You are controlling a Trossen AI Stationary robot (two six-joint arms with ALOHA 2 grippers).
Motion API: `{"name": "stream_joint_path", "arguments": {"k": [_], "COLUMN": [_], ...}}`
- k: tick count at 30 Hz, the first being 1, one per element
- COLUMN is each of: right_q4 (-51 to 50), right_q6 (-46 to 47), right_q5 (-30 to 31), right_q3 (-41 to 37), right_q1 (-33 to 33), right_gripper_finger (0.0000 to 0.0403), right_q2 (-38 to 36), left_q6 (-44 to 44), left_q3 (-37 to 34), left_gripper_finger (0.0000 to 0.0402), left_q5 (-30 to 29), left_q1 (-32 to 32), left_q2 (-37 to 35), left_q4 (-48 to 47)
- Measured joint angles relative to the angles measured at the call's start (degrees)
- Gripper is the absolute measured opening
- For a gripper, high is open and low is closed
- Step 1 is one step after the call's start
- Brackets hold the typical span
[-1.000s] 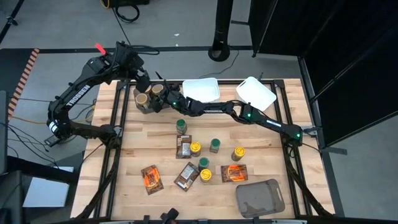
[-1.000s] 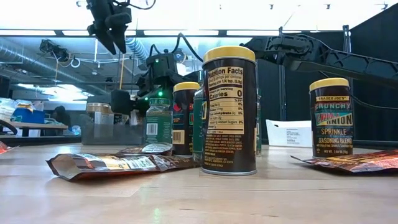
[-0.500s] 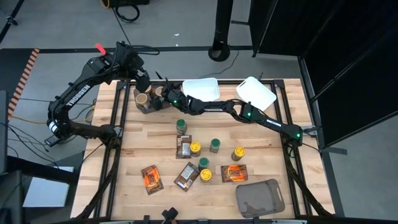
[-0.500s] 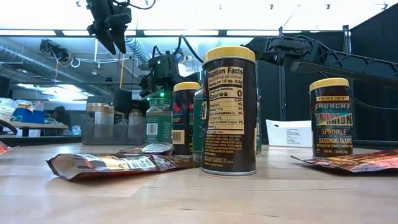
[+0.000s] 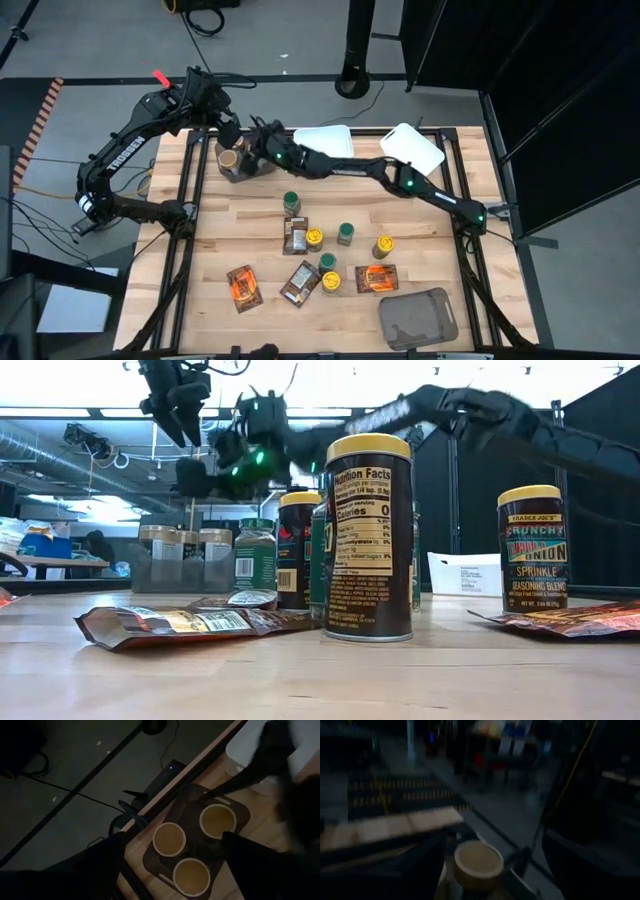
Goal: Sort spices by type
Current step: Put the green seasoning bottle into the right white bin
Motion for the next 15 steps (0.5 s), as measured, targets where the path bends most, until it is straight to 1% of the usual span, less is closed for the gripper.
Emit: {"name": "stream_joint_path", "arguments": {"k": [2,3,5,8,11,13,15], "right_q4": [-10.3,-15.2,-25.5,-40.1,-53.1,-58.8,-62.3], "right_q6": [1.3,1.5,2.2,2.7,-0.8,-1.8,-2.0], "right_q5": [-0.7,-2.6,-9.6,-19.4,-23.7,-27.7,-29.7], "right_q3": [0.0,0.1,0.2,0.1,0.0,0.0,0.0], "right_q1": [0.2,0.2,0.3,0.9,2.0,2.8,3.8], "right_gripper_finger": [0.0338,0.0337,0.0333,0.0329,0.0329,0.0329,0.0329], "right_q2": [-4.0,-5.9,-9.2,-12.0,-14.5,-15.9,-16.8], "left_q6": [0.7,1.2,1.6,1.6,1.6,1.7,1.6], "left_q3": [0.0,0.0,0.0,0.0,0.0,0.0,0.0], "left_gripper_finger": [0.0337,0.0337,0.0337,0.0337,0.0337,0.0337,0.0337], "left_q5": [-0.5,-0.7,-1.3,-1.3,-1.4,-1.4,-1.4], "left_q1": [0.0,0.0,0.0,0.0,0.0,0.0,0.0], "left_q2": [0.0,0.0,0.0,0.0,0.0,0.0,0.0], "left_q4": [-0.2,-0.4,-0.3,-0.3,-0.3,-0.3,-0.3]}}
